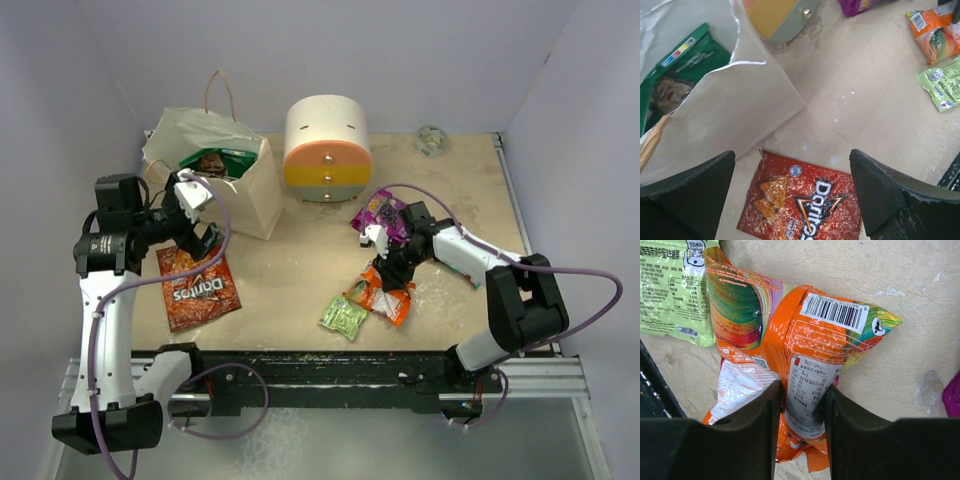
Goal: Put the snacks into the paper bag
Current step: Pick up the snack from the center of the board, then place the snack in the paper bag.
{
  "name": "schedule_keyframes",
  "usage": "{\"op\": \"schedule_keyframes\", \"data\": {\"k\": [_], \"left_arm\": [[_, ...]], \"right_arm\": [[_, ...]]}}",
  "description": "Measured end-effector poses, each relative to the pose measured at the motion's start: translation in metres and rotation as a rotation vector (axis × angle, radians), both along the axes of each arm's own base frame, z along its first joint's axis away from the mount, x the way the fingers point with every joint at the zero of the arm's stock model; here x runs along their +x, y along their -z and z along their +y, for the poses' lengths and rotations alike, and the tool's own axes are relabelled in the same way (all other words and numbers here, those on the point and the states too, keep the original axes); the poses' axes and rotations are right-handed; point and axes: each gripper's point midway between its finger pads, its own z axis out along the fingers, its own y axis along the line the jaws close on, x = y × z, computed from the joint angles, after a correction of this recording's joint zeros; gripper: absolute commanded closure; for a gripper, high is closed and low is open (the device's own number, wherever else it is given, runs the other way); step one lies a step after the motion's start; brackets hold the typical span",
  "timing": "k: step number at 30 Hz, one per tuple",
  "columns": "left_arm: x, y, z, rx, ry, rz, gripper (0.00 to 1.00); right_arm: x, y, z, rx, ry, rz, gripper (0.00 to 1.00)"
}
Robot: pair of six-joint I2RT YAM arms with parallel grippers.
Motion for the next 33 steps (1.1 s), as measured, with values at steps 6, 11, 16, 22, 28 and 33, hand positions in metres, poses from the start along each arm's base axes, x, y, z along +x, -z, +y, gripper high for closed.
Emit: {"op": "schedule_keyframes", "data": {"k": [6, 11, 16, 22, 28, 33], "left_arm": [[-0.005, 0.018, -0.030, 0.042, 0.115, 0.057, 0.01], [-0.009, 0.033, -0.042, 0.064, 0.159, 0.119, 0.00], [-0.008, 0.045, -0.056, 0.077, 0.215, 0.196, 0.01], [-0.007, 0.027, -0.093, 0.094, 0.325, 0.195, 0.02], [-0.003, 0.001, -0.156, 0.007, 0.430, 0.220, 0.00], [0.010, -0.008, -0.212, -0.092, 0.465, 0.291, 0.01]], "right_arm": [[-0.001, -0.015, 0.003, 0.026, -0.005, -0.019, 0.95], [0.000, -0.028, 0.005, 0.048, -0.007, -0.052, 1.00], [0.007, -0.056, 0.011, 0.091, -0.012, -0.130, 1.00], [0.037, -0.120, 0.024, 0.173, 0.006, -0.302, 1.00], [0.065, -0.202, 0.036, 0.272, 0.040, -0.501, 1.00], [0.069, -0.252, 0.039, 0.349, 0.072, -0.624, 1.00]]}}
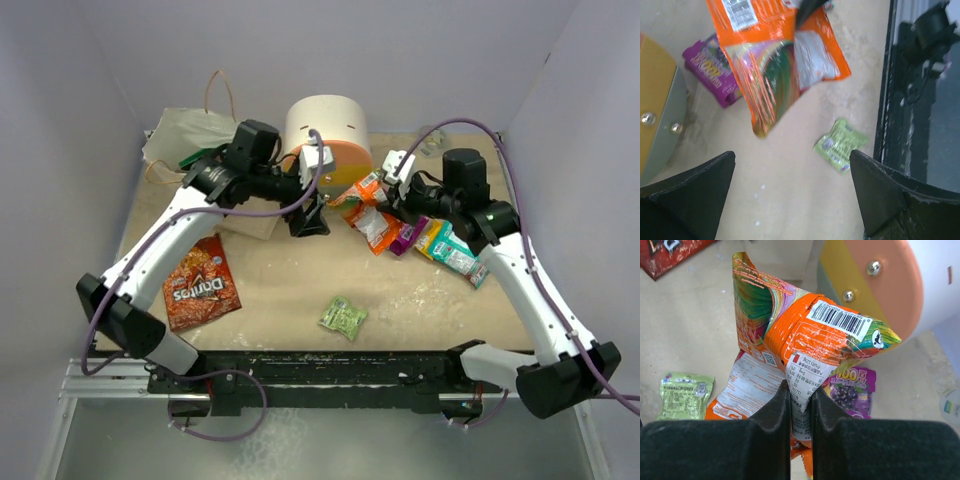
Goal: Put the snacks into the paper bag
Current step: Place the snack in the paper bag.
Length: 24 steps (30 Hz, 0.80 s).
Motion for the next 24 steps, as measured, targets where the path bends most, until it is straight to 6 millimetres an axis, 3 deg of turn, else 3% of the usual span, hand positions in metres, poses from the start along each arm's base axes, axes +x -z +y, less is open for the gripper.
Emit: {"op": "schedule_keyframes", "data": {"k": [3, 7, 11, 19, 24], "left_arm": [[0.009, -0.003, -0.025, -0.054, -0.008, 0.088, 0.01], [0.024, -0.005, -0.050, -0.114, -0.024, 0.188, 0.15], [0.020, -0.001, -0.067, -0.147, -0.002, 0.284, 0.21], [0.006, -0.004, -0.080, -0.182, 0.060, 0.358, 0.40], [0.006, -0.002, -0.080, -0.187, 0.070, 0.357, 0.58]], "right_arm": [[-0.005, -0.016, 0.000, 0.034, 0.011, -0.032, 1.00], [-0.012, -0.026, 0.002, 0.076, 0.004, -0.030, 1.00], [-0.015, -0.028, 0.006, 0.102, -0.003, -0.008, 1.00], [-0.020, -0.023, 0.005, 0.118, 0.000, -0.002, 1.00], [-0.021, -0.023, 0.006, 0.121, -0.003, -0.002, 0.92]]}}
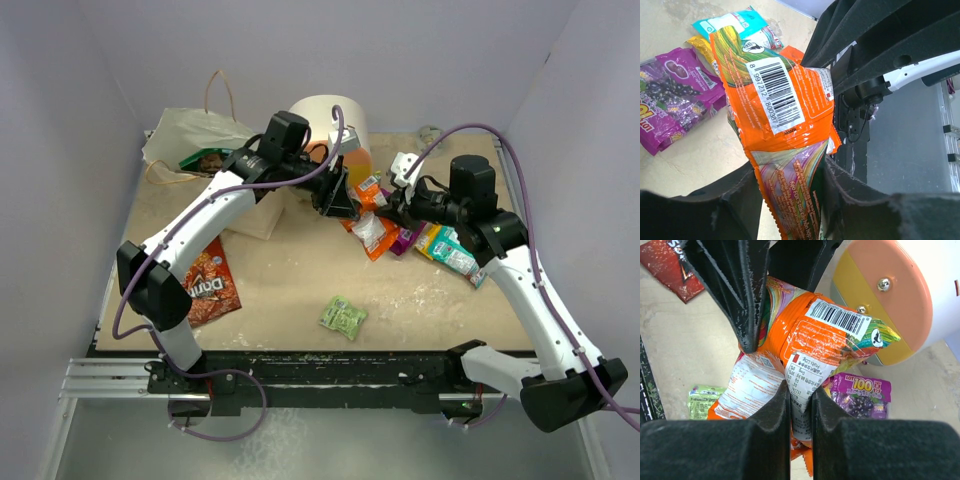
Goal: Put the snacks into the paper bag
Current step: Place the snack in the paper bag.
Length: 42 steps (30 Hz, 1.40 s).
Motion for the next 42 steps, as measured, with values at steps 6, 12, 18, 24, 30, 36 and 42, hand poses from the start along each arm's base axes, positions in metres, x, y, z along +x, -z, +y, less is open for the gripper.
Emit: {"op": "schedule_keyframes", "data": {"k": [6, 12, 18, 24, 30, 36, 42], "left_arm": [[0.001, 0.000, 0.001, -0.003, 0.017, -0.040, 0.73], [-0.003, 0.004, 0.011, 0.034, 0.041, -0.119, 0.83], [-0.011, -0.003, 0.032, 0.094, 0.060, -0.260, 0.90], [-0.013, -0.018, 0.064, 0.180, 0.052, -0.431, 0.96], [-0.002, -0.054, 0.125, 0.265, -0.051, -0.628, 1.00], [-0.001, -0.102, 0.177, 0.337, -0.161, -0.845, 1.00], [0.003, -0.139, 0.213, 0.436, -0.256, -0.995, 1.00]], "right_arm": [[-0.002, 0.000, 0.001, 0.005, -0.010, 0.002, 0.66], [-0.009, 0.003, -0.002, 0.001, -0.013, -0.006, 0.53], [-0.017, 0.003, -0.009, 0.002, -0.003, -0.014, 0.47], [-0.021, 0.020, -0.025, -0.018, 0.034, 0.012, 0.48], [-0.020, 0.059, -0.040, -0.065, 0.083, 0.070, 0.47], [-0.019, 0.102, -0.055, -0.094, 0.131, 0.180, 0.39], [-0.015, 0.115, -0.066, -0.100, 0.170, 0.216, 0.30]]}}
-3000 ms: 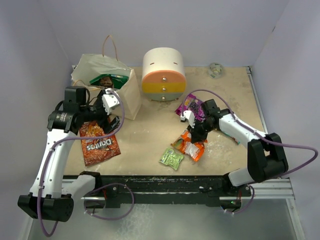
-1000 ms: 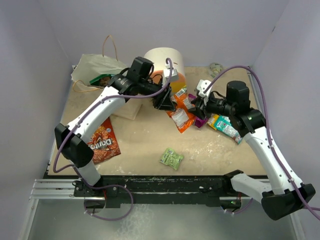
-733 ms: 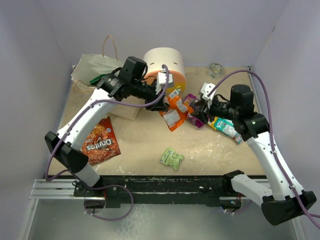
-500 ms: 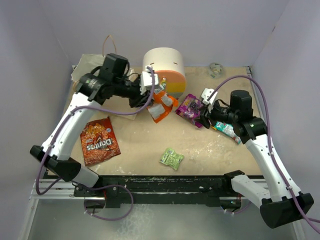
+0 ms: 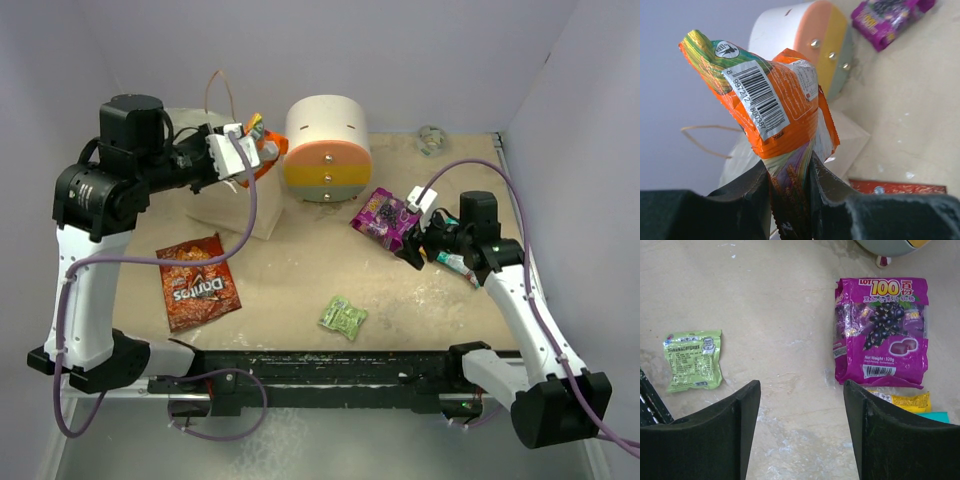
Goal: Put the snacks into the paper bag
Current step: Place the snack in the paper bag.
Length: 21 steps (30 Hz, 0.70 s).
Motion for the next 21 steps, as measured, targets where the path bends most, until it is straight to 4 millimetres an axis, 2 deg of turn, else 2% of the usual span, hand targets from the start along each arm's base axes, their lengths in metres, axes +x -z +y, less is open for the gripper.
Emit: {"op": "schedule_keyframes", "data": {"k": [5, 11, 15, 21], "left_arm": [[0.014, -0.011, 0.025, 0.100, -0.099, -0.107, 1.00], [0.035, -0.005, 0.044, 0.240, -0.151, -0.209, 1.00], [0.048, -0.008, 0.056, 0.319, -0.162, -0.268, 1.00], [0.077, -0.008, 0.087, 0.385, -0.151, -0.306, 1.00]], "right_arm": [[0.001, 0.004, -0.003, -0.004, 0.013, 0.000, 0.29], [0.002, 0.004, -0.004, -0.006, 0.017, 0.000, 0.28], [0.003, 0.005, -0.006, -0.016, 0.030, -0.004, 0.28], [0.004, 0.003, -0.008, -0.020, 0.036, -0.013, 0.28]]}}
